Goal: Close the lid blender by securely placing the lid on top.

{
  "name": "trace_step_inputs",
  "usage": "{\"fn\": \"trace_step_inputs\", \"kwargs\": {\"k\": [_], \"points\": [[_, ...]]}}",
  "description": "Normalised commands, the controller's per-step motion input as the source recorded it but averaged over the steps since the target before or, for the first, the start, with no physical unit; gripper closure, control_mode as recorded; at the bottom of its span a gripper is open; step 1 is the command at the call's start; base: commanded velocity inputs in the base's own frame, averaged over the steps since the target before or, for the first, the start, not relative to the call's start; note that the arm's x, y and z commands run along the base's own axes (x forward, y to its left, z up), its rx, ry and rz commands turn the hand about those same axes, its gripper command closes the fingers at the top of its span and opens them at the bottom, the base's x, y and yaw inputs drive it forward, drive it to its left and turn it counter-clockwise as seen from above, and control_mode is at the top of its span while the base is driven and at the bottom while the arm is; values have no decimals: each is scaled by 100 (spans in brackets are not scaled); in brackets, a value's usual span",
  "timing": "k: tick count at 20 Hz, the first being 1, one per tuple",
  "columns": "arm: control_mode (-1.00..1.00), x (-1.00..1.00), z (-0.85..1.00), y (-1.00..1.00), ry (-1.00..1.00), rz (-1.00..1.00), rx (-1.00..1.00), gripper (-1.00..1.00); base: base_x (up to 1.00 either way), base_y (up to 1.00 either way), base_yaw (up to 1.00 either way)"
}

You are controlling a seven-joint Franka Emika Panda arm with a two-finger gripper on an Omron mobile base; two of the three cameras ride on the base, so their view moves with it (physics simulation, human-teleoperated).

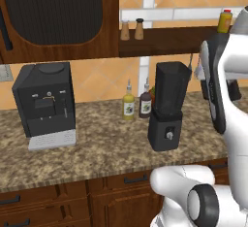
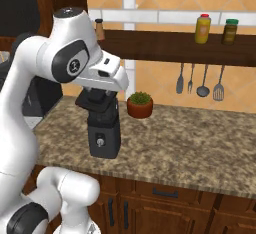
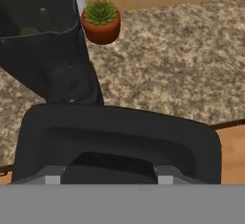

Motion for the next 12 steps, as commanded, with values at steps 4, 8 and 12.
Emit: {"fn": "trace_step_inputs", "kwargs": {"k": [4, 8, 12], "points": [[-100, 0, 100, 21, 0, 0, 1, 100, 0, 0, 0], [-100, 96, 1, 47, 0, 4, 7, 100, 0, 0, 0], [-100, 79, -9, 54, 0, 12, 7, 100, 0, 0, 0]]}}
